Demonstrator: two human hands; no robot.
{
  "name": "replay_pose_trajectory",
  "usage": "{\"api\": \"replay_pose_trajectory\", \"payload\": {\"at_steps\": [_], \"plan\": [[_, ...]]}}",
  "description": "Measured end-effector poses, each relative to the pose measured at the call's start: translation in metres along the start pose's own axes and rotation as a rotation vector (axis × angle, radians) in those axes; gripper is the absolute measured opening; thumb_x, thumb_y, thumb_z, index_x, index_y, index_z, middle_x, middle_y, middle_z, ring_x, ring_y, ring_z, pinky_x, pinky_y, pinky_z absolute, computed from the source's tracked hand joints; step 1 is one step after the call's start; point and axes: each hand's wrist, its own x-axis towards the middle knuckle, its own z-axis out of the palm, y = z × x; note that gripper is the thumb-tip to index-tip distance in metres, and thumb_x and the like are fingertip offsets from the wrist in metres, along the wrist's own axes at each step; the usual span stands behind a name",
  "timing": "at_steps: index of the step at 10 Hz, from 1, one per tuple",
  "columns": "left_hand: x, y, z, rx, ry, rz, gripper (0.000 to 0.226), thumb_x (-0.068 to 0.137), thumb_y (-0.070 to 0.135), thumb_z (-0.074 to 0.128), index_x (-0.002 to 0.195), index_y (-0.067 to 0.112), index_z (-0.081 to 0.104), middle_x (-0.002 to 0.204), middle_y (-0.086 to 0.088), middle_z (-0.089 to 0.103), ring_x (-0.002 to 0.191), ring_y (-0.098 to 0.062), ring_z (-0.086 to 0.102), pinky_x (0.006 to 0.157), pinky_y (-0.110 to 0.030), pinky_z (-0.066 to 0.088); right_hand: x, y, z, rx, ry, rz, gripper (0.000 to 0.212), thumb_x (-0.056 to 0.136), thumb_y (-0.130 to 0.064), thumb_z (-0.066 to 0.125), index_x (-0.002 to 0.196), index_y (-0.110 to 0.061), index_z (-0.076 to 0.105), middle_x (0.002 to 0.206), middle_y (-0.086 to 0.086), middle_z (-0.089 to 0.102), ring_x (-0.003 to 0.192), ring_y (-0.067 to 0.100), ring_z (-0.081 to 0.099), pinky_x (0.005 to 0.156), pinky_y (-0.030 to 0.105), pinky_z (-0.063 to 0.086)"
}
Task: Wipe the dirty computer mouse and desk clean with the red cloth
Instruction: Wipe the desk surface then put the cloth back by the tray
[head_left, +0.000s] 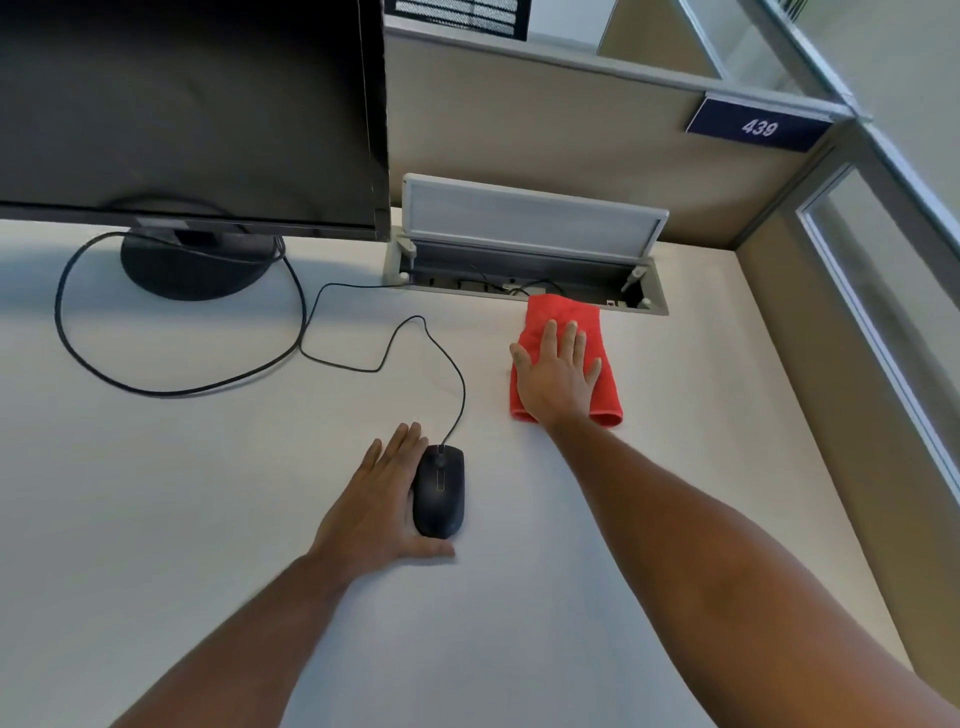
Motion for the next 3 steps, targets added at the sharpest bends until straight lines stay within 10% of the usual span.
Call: {"api": "replay_pose_trajectory", "payload": {"at_steps": [3], "plan": [[-0.002, -0.002, -0.012, -0.186, 0.005, -0.010, 0.142, 0.067, 0.088, 0.069, 0.166, 0.019, -0.007, 0.174, 0.007, -0.012, 0.156, -0.003, -0.022, 0.130, -0.039, -0.007, -0.026, -0.001, -0.022, -0.022, 0.055, -0.094, 0.078, 0.101, -0.069, 0.015, 0.163, -0.023, 0.007, 0.172, 0.004, -0.005, 0.157, 0.028, -0.008, 0.124, 0.055, -0.003]]}}
